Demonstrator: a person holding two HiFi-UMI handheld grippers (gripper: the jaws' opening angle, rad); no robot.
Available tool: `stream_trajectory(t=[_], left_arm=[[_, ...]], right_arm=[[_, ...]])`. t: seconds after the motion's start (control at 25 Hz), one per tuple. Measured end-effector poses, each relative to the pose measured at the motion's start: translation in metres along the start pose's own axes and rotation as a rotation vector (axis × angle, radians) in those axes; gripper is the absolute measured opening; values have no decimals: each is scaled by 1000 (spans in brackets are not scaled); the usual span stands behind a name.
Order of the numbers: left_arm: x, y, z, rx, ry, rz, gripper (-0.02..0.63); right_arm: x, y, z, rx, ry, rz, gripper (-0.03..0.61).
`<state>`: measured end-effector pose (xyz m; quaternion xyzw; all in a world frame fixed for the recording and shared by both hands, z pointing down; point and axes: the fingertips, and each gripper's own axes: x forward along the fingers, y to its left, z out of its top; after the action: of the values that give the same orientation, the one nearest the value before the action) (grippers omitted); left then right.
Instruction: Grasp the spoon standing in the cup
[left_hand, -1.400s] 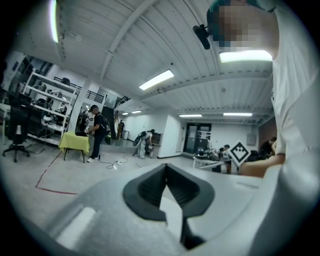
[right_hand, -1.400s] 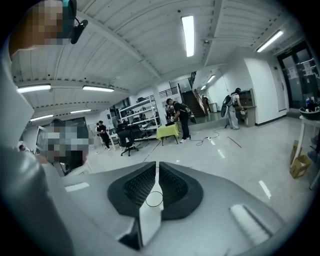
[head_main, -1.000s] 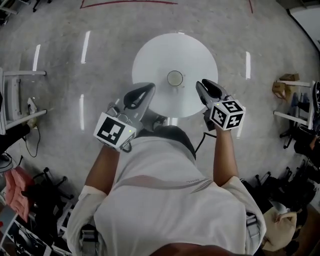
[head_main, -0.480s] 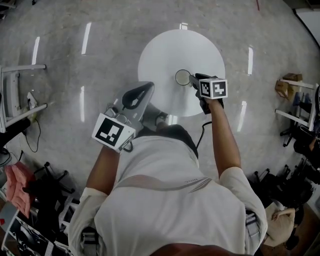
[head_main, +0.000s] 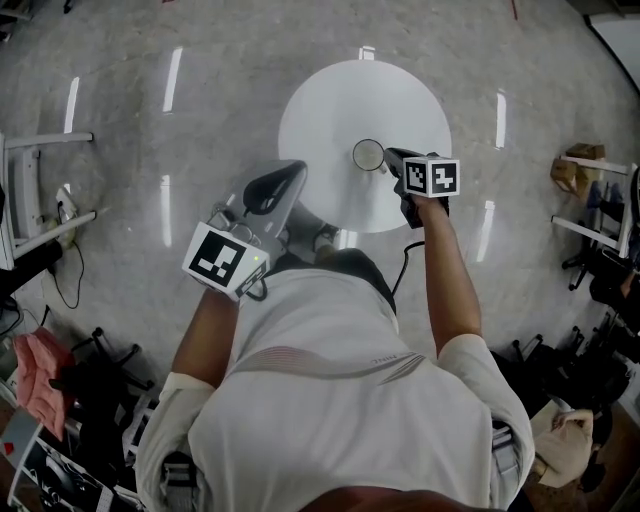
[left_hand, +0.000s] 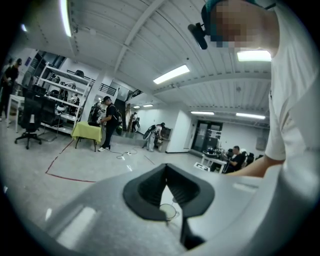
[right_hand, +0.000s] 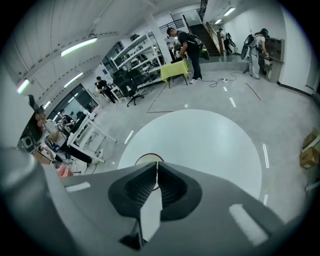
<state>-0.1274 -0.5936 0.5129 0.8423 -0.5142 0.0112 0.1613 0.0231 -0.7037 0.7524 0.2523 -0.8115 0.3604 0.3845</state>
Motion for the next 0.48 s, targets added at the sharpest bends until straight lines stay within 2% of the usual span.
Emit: stream_trajectory(t=[0.28, 0.48], left_arm=[[18, -20, 17, 33, -14, -74, 2], [23, -32, 37, 70, -30, -107, 2]], right_arm=[[-79, 21, 11, 22, -190, 25, 12], [-152, 47, 36, -5, -425, 22, 12]])
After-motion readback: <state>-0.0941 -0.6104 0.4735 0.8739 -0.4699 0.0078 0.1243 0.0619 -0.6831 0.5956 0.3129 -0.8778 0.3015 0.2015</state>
